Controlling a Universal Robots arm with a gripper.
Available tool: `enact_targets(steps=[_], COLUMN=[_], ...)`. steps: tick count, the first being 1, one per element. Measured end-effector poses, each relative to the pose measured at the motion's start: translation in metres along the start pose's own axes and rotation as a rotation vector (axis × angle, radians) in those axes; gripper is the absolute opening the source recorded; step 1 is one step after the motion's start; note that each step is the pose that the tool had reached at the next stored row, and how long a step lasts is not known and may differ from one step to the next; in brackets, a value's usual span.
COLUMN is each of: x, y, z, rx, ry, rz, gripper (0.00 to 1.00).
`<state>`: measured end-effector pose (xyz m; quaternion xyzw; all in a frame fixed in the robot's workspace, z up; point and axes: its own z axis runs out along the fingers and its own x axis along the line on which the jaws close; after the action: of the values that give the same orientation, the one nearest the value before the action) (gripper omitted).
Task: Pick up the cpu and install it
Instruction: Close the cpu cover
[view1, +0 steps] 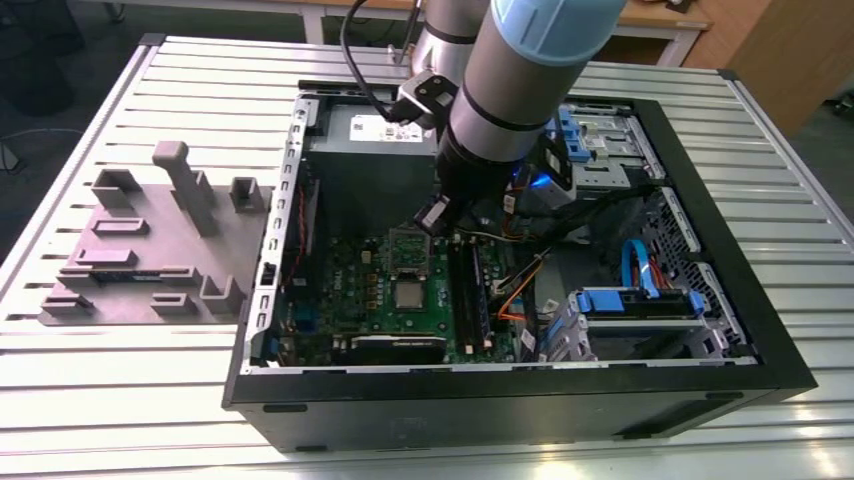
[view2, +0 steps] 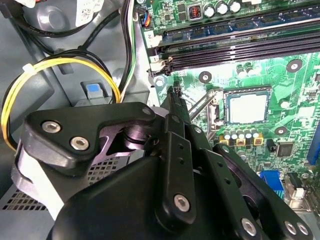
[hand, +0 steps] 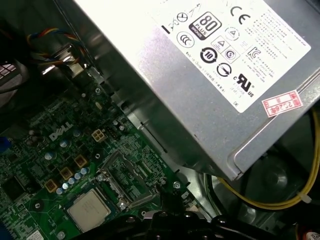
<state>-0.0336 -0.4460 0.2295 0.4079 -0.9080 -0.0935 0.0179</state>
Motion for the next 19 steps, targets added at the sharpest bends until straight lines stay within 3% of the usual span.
enact_targets(steps=[9, 16, 19], x=[0.0005, 0.0007, 0.0007], y=[0.0008, 0.0012, 0.0015], z=[-0.0016, -0.0018, -0.0033], rx=[-0.0003, -0.0026, -0.0031], ry=[0.0015, 0.0121, 0.0135], rz=[-0.007, -0.063, -0.072], gripper=[0.1, 0.1, 0.1])
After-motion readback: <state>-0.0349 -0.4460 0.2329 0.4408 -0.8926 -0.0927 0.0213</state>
